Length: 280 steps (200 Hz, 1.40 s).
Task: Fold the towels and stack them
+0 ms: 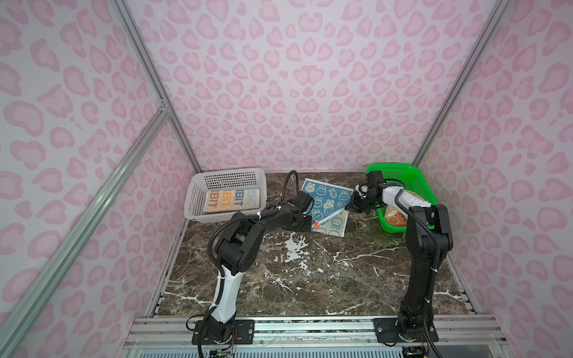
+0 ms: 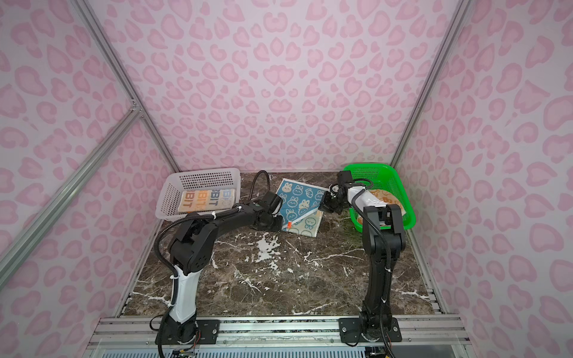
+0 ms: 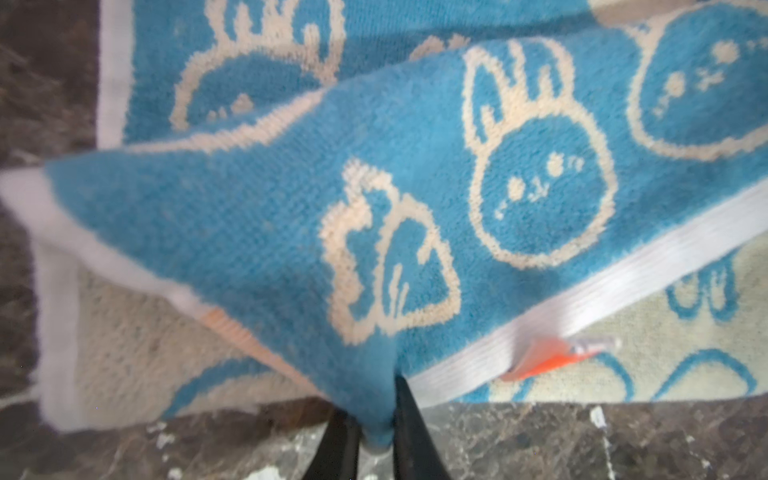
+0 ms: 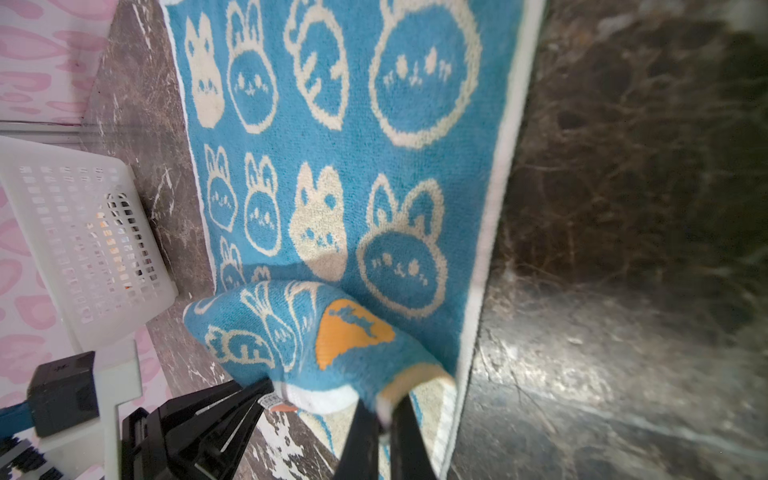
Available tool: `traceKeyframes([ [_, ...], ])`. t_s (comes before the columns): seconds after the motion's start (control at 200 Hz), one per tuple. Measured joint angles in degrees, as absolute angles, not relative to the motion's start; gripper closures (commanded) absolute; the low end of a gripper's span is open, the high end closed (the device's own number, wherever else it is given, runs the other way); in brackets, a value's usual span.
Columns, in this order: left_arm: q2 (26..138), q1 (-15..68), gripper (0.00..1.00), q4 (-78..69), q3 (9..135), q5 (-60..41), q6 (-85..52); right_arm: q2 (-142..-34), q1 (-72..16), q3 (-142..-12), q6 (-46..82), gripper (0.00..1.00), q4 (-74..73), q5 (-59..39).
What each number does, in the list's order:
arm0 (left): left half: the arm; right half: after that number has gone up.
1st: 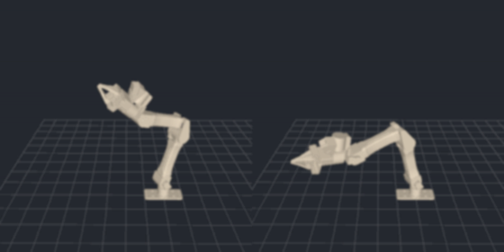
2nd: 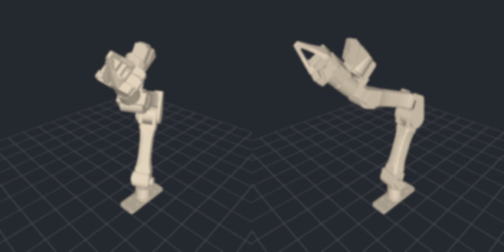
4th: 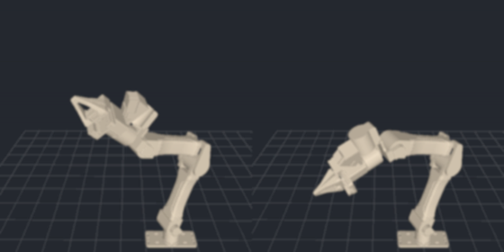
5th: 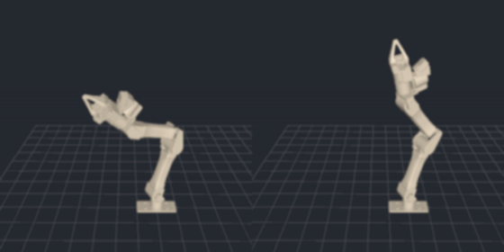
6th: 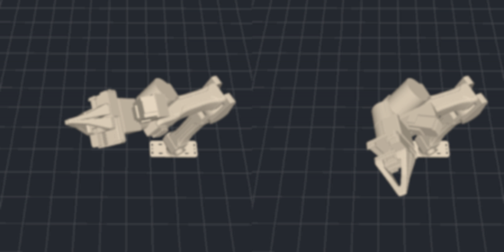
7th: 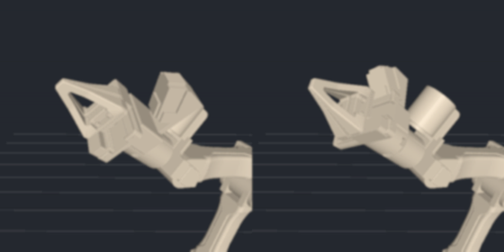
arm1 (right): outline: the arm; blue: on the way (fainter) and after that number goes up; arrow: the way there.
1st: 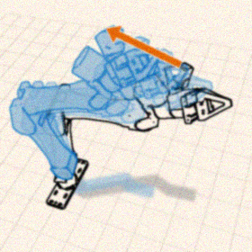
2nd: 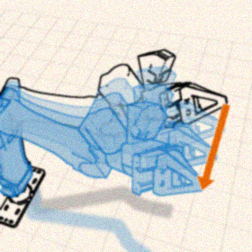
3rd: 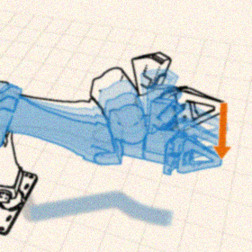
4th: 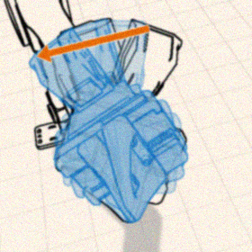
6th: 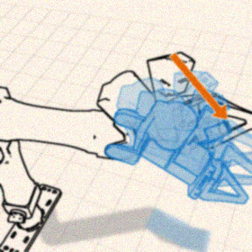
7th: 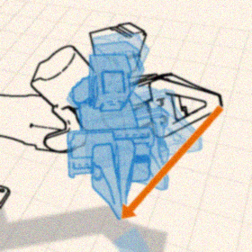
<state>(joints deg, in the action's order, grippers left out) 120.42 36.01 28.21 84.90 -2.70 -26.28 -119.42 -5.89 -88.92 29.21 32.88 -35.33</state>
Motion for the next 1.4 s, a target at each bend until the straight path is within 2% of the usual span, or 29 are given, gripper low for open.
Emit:
traceKeyframes([
  [0.11, 119.52, 36.07, 0.73, 28.99, 83.92, -3.66, -26.30, -119.13, -6.17, -88.42, 29.15, 1.00, 32.80, -35.33],
  [0.35, 119.04, 36.64, 0.73, 29.15, 83.18, -4.10, -26.33, -118.89, -6.76, -88.27, 29.15, 1.00, 32.80, -35.09],
  [0.53, 118.80, 36.97, 0.81, 28.75, 82.43, -3.75, -26.37, -118.45, -6.98, -88.05, 29.15, 1.00, 32.60, -34.94],
  [0.695, 118.93, 36.97, 0.97, 29.04, 82.63, -2.79, -26.57, -118.17, -7.09, -87.83, 29.15, 1.00, 32.69, -34.89],
  [0.98, 118.13, 36.60, 0.97, 35.88, 85.49, -4.69, -26.52, -112.64, -8.43, -87.85, 27.14, 1.00, 36.05, -33.78],
  [1.22, 107.81, 32.51, 0.97, 41.04, 90.02, -6.09, -26.50, -104.71, -9.21, -89.67, 24.86, 1.00, 40.47, -31.53],
  [1.4, 104.27, 30.15, 0.97, 45.06, 97.10, -7.75, -26.55, -100.22, -9.61, -95.35, 24.43, 1.00, 44.66, -31.05],
])
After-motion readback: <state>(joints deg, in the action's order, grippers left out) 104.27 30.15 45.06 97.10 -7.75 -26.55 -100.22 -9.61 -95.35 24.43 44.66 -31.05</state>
